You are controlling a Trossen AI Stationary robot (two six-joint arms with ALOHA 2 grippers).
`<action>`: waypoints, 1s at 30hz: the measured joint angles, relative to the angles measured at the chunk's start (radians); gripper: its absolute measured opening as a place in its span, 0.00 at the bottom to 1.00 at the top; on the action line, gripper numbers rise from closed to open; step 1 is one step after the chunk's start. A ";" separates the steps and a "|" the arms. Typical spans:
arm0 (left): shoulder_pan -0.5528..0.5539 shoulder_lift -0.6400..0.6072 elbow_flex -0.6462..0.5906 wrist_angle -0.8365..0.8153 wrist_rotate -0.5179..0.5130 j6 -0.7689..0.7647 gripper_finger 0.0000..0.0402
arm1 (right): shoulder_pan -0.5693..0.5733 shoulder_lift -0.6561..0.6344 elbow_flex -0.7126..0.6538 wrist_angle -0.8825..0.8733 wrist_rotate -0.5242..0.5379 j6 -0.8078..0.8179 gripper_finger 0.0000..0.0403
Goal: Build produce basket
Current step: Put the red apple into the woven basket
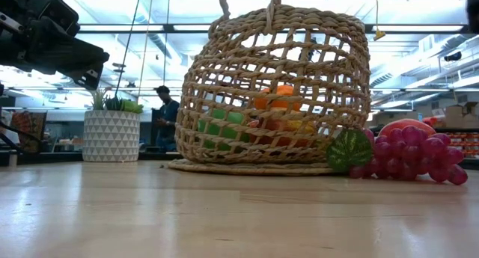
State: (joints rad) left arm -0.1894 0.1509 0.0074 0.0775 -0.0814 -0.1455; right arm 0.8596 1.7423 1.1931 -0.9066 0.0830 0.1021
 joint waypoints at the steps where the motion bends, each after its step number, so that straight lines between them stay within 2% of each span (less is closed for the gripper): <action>1: 0.000 0.000 0.000 0.000 0.000 0.000 0.15 | -0.005 -0.012 0.000 0.000 -0.002 0.000 0.92; 6: 0.000 0.000 0.000 0.000 0.000 0.000 0.15 | -0.036 -0.070 0.028 -0.017 0.020 0.026 0.92; 12: 0.000 0.000 0.000 0.000 0.000 0.000 0.16 | -0.080 -0.109 0.130 -0.130 0.145 0.029 0.92; 15: 0.000 0.000 0.000 0.000 0.000 0.000 0.15 | -0.106 -0.109 0.230 -0.190 0.183 0.030 0.92; 24: 0.000 0.000 0.000 0.000 0.000 0.000 0.15 | -0.205 -0.110 0.588 -0.187 0.244 0.024 0.93; 30: 0.000 0.000 0.000 0.000 0.000 0.000 0.16 | -0.332 -0.110 0.773 -0.031 0.309 -0.039 0.93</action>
State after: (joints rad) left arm -0.1891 0.1508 0.0074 0.0776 -0.0814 -0.1455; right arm 0.5281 1.6321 1.9662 -0.9373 0.3918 0.0635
